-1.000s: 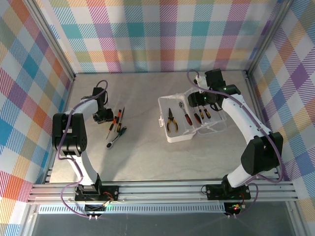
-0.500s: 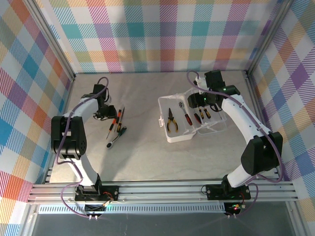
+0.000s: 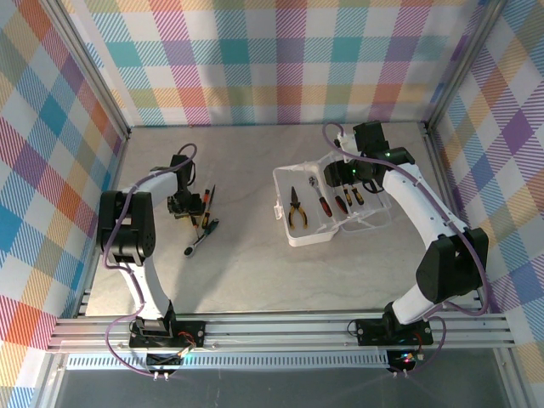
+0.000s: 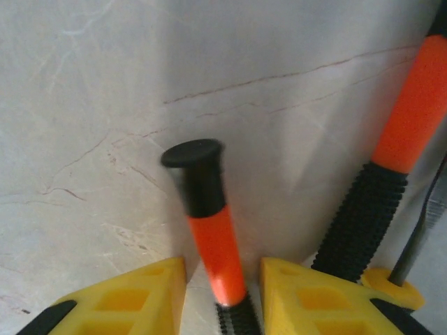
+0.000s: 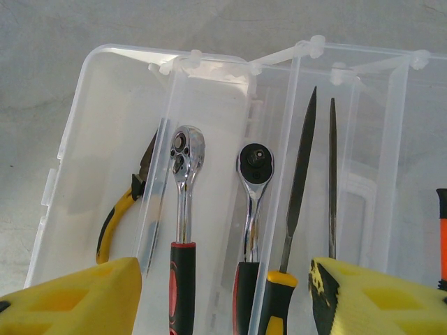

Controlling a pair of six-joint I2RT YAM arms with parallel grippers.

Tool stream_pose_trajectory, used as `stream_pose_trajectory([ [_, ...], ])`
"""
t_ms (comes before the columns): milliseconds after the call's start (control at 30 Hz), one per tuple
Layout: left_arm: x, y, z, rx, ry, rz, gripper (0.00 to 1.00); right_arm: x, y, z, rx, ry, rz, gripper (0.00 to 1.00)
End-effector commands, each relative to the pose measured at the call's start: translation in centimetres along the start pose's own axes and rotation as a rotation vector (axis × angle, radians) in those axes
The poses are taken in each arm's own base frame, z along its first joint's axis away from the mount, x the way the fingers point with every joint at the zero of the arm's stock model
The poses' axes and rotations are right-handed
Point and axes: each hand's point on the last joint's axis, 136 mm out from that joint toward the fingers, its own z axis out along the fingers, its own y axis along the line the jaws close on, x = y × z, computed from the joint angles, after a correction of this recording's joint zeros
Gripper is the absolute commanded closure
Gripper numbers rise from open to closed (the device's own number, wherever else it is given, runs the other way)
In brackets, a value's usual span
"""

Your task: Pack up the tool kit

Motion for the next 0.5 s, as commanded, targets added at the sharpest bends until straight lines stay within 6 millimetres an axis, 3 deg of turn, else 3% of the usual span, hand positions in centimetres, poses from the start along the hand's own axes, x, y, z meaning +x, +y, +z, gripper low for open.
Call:
stream_pose_trajectory([
  [0,1.1,0.4,1.3,-0.031,0.053,0.026,0.67,-0.2,0.6,-0.7,-0.025,-0.018,0.003,0.35],
  [167,1.3,0.7,2.1,-0.057,0.075,0.030,0.72,-0.3,0.7,-0.6,-0.028,-0.016,0.003,0.35],
  [300,1.4,0.5,2.4,-0.044,0.088,0.031,0.87,-0.4,0.8,-0.7,-0.028,-0.019,-0.001,0.35],
  [400,1.0,-0.1,1.7,-0.011,0.067,0.042,0.98,-0.5,0.8,-1.0,-0.029,-0.024,-0.002,0.35],
  [467,0.4,-0.2,0.5,-0.003,0.031,0.047,1.00,-0.7,0.9,-1.2,-0.033,-0.030,-0.002,0.35],
])
